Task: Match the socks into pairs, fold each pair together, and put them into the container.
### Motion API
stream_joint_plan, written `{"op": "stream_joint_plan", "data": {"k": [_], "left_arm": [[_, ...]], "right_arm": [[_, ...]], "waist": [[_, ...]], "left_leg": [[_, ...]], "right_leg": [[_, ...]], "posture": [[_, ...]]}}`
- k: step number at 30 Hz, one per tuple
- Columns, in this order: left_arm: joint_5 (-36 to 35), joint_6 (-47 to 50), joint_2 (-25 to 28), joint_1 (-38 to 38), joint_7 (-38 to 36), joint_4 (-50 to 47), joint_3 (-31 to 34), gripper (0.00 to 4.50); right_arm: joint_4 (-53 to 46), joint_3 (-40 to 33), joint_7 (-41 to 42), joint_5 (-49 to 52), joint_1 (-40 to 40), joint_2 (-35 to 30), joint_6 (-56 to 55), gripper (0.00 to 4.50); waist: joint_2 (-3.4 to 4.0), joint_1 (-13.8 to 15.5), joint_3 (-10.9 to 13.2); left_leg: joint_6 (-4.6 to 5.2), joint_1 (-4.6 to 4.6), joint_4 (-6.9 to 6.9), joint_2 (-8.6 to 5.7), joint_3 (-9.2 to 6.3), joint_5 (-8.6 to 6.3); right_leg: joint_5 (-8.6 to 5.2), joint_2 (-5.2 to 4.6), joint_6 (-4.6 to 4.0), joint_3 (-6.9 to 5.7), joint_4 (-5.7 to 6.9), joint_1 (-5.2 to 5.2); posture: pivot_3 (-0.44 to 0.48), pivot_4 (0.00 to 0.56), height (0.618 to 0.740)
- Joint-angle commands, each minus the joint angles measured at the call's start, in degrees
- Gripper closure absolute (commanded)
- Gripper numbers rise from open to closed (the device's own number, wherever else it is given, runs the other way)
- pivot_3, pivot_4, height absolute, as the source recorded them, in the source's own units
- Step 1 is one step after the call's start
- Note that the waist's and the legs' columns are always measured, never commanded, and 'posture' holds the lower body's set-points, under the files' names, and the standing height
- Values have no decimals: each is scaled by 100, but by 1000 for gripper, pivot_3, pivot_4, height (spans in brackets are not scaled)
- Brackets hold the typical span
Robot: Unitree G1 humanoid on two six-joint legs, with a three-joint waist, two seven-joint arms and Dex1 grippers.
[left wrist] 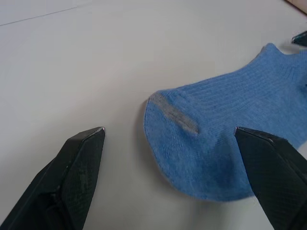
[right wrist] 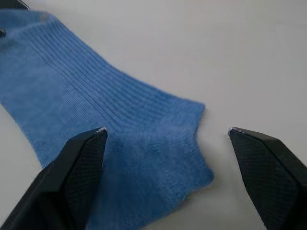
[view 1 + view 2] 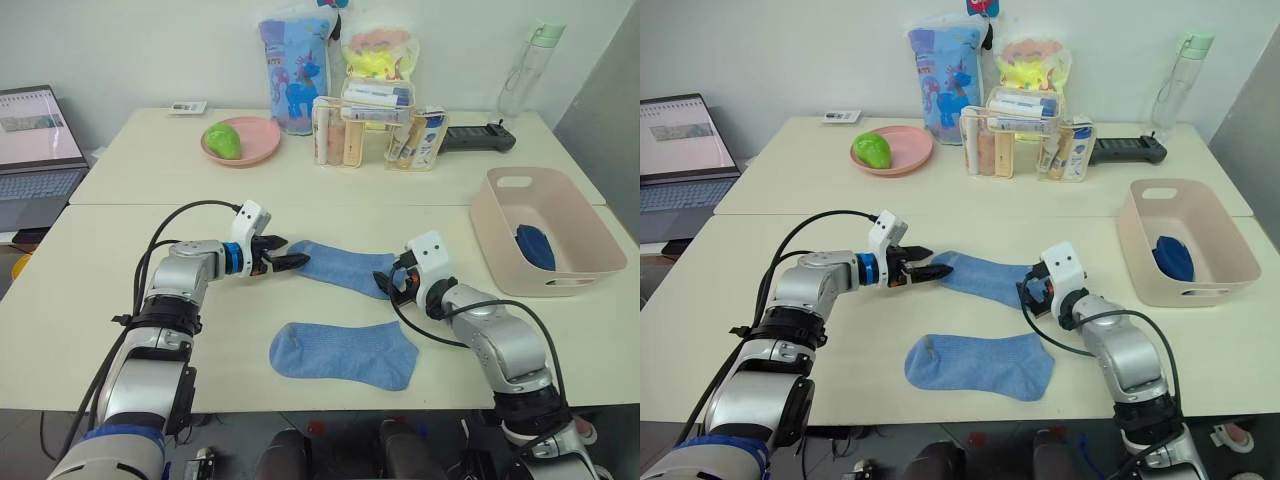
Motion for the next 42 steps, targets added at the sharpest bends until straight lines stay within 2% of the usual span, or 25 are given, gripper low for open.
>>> {"op": "stream_joint_plan", "data": {"k": [1, 10, 12, 13, 20, 23, 25, 27, 29, 31, 35, 38, 42], "left_arm": [[41, 165, -164, 47, 37, -22, -126, 903], [-109, 234, -160, 125, 54, -242, 65, 3704], [-291, 503, -121, 175, 116, -686, 208, 4346], [-372, 622, -97, 218, 147, -913, 277, 4474], [-1447, 2199, 337, 869, 268, -3108, 970, 4474], [-2592, 3488, 939, 1576, -159, -4452, 1379, 4474], [-2899, 3884, 1235, 2077, -148, -4935, 1482, 4474], [-3096, 4076, 1372, 2548, -22, -5267, 1576, 4474], [-3412, 4440, 1271, 3213, 257, -5769, 1790, 4474], [-3581, 4543, 1172, 3688, 469, -6122, 1877, 4474], [-3300, 3944, 1109, 4330, 677, -6385, 1616, 4474], [-3148, 3632, 873, 4438, 1036, -6224, 1564, 4474], [-3079, 3321, 873, 4537, 1077, -6177, 1452, 4474]], "right_arm": [[-173, -126, 109, 124, 31, -28, 144, 1295], [-577, -265, 212, 443, 86, 110, 435, 4485], [-740, -321, 240, 541, 79, 106, 504, 4500], [-805, -341, 250, 575, 75, 100, 530, 4500], [-1862, -886, 586, 1537, 57, 60, 1398, 4500], [-2662, -1382, 1050, 2495, 218, -187, 2203, 4500], [-2974, -1692, 1152, 2900, 339, -348, 2600, 4500], [-3259, -1915, 1226, 3285, 471, -489, 2950, 4500], [-3665, -1993, 1359, 3688, 755, -727, 3291, 4500], [-3858, -2030, 1344, 3922, 916, -802, 3477, 4500], [-3874, -1864, 1124, 3917, 1130, -928, 3471, 4500], [-3725, -1558, 909, 3668, 1245, -1057, 3268, 4500], [-3600, -1210, 811, 3418, 1442, -1362, 2987, 4500]], "waist": [[0, 2, -4], [0, -13, -5], [0, -18, -5], [0, -19, -5], [1, -57, -4], [4, -75, -3], [4, -67, -3], [10, -44, 0], [10, -27, -1], [10, -9, -1], [9, 29, -2], [10, 76, -3], [9, 84, -3]], "left_leg": [[0, 0, 0, 0, 0, 0], [0, 0, -1, 2, -1, 0], [0, 0, -1, 2, 0, 0], [0, -1, -1, 3, -1, 0], [0, -4, -3, 9, -7, -1], [0, -2, -8, 15, -15, -1], [3, 0, -15, 15, -30, -3], [16, 4, -19, 14, -40, -10], [21, 14, -19, 12, -46, -13], [23, 13, -19, 12, -49, -14], [22, 13, -20, 12, -54, -14], [22, 18, -24, 10, -51, -14], [21, 17, -25, 10, -49, -14]], "right_leg": [[0, 0, 0, 0, 0, 0], [0, 1, 0, 0, 0, 0], [0, 0, 1, 1, -1, -1], [0, 0, 0, 2, 0, -2], [0, 1, 0, 9, -1, -3], [0, 3, 0, 13, -2, -3], [0, 4, 0, 11, -9, 2], [0, 4, 0, 7, -17, 10], [0, 4, 0, 3, -24, 25], [0, 3, 0, 1, -38, 32], [1, 3, -1, -2, -42, 35], [0, 3, -1, 0, -44, 38], [0, 3, -1, -1, -47, 37]], "posture": [[0, 150, 703], [0, 150, 703], [0, 150, 703], [0, 150, 703], [0, 150, 703], [0, 150, 703], [0, 150, 703], [0, 150, 703], [0, 150, 703], [0, 150, 703], [0, 150, 703], [0, 150, 703], [0, 150, 703]]}}
